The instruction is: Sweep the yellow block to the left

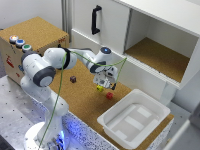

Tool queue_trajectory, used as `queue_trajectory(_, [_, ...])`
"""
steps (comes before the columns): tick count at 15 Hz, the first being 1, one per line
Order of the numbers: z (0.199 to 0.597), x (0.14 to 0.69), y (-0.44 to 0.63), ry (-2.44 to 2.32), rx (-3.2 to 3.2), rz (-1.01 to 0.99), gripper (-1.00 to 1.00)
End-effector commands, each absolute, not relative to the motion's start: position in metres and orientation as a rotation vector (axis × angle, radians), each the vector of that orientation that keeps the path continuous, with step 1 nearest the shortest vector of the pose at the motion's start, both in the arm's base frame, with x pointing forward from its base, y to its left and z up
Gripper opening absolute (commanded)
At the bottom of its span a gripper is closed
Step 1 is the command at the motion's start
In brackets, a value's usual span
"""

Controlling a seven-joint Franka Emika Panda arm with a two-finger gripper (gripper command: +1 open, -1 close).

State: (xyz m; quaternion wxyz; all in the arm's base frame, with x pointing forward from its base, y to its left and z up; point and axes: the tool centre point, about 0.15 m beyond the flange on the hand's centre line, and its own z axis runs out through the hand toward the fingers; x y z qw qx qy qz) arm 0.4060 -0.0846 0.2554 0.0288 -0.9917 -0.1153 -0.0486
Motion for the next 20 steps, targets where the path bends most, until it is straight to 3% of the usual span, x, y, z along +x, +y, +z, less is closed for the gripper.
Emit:
queue_trajectory(1, [0.236, 0.423, -0.066, -0.279, -3.076, -0.029, 1.0])
queue_trajectory(8, [0.217, 0.417, -0.045, -0.24, -3.016, 0.01, 1.0])
queue_trajectory(9, [0.215, 0.417, -0.042, -0.235, -3.014, 0.013, -1.0])
queue_trajectory(20, [0.217, 0.412, -0.038, -0.225, -3.005, -0.041, -1.0])
